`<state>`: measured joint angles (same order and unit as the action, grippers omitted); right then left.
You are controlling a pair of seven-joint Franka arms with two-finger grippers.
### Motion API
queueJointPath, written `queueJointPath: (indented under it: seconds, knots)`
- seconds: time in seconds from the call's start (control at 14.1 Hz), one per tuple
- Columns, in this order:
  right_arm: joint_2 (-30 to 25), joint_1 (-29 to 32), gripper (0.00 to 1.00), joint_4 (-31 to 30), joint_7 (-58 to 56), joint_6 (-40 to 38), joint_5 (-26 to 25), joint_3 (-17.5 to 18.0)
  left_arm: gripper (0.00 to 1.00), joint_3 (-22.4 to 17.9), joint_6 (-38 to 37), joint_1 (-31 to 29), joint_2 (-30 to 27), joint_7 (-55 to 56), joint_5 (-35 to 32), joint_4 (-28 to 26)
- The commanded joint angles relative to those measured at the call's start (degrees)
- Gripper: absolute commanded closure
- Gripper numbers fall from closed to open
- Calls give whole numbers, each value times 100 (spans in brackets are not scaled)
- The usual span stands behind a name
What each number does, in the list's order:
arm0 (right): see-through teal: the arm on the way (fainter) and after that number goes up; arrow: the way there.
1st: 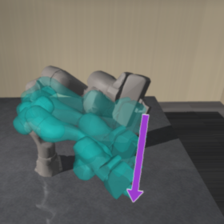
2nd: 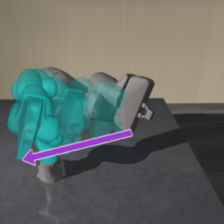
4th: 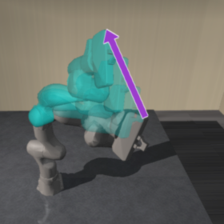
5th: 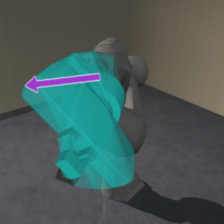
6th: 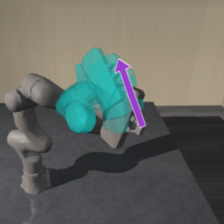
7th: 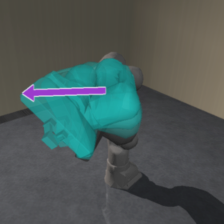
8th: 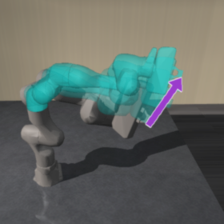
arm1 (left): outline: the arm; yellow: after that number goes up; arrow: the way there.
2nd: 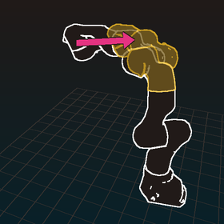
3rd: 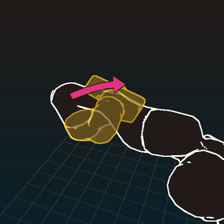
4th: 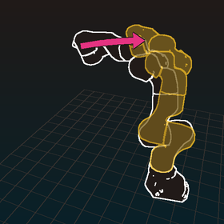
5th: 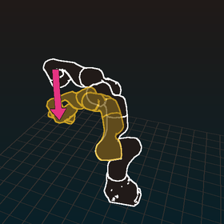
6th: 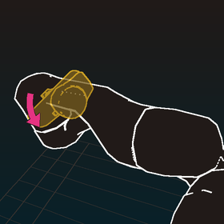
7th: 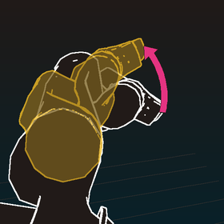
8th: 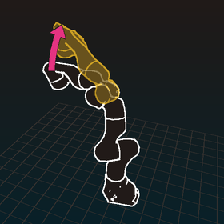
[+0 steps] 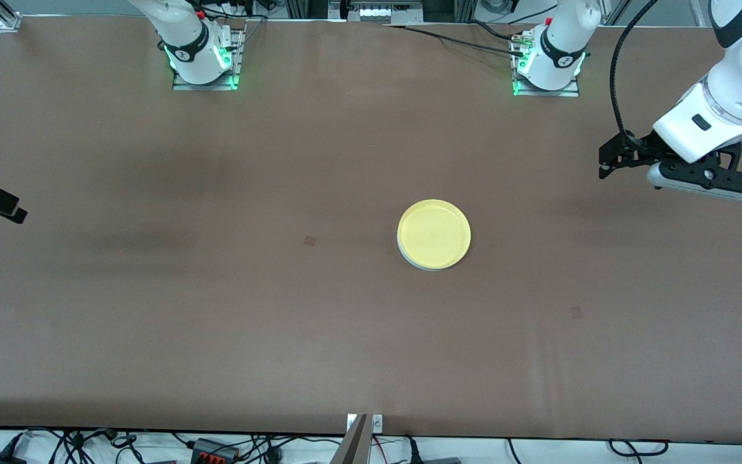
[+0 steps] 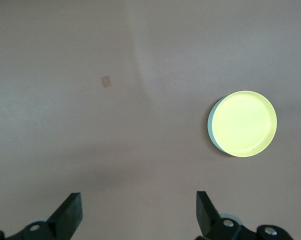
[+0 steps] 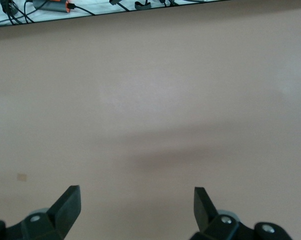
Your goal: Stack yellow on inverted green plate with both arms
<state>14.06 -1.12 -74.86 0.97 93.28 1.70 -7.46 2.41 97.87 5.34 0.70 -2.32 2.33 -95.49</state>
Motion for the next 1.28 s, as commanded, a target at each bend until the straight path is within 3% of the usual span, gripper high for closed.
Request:
queueJointPath:
  seconds: [0.0,0.5,1.21]
  knots:
    - [-264,33,0,-240,-70,-248,-125,166,0,-3,-66,-6,36,-23,-22,171]
    - [-1309,16,0,-2031,-123,708,-266,183,0,-100,-128,-217,36,-58,-48,189]
    - [-1389,25,0,-2077,-141,568,-284,192,0,-13,-171,-270,18,-58,-48,189]
